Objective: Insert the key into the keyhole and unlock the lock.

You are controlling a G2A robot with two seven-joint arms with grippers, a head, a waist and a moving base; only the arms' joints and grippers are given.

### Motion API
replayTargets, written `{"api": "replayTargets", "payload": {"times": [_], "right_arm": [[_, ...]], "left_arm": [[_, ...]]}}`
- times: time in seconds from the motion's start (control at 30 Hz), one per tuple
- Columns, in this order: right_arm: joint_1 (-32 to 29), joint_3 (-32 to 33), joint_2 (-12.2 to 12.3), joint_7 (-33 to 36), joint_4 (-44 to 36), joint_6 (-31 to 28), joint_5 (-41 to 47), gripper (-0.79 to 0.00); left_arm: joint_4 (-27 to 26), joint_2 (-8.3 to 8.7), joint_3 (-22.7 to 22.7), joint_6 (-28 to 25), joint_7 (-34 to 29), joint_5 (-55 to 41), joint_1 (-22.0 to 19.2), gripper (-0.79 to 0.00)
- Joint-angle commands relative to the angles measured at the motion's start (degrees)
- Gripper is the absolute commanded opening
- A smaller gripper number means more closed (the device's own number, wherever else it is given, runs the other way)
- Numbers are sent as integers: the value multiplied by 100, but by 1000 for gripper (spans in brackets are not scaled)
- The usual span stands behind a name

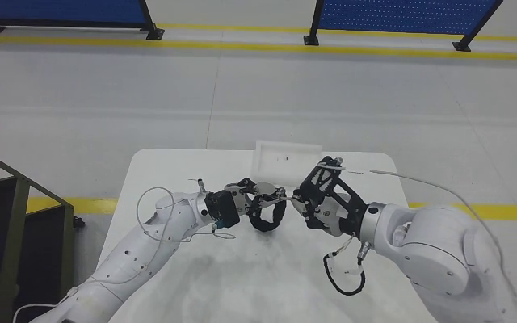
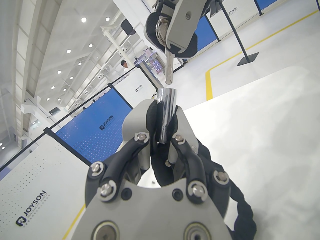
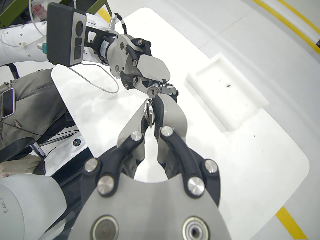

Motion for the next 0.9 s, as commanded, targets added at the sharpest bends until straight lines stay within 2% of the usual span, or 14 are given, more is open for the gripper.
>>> {"api": "replayTargets", "payload": {"times": [0.0, 0.87], "right_arm": [[7, -16, 2, 13, 0, 46, -30, -785], [16, -130, 25, 83, 0, 308, -198, -785]], "left_arm": [[4, -8, -28, -19, -2, 10, 18, -785], [36, -133, -261, -237, -2, 256, 145, -785]]}}
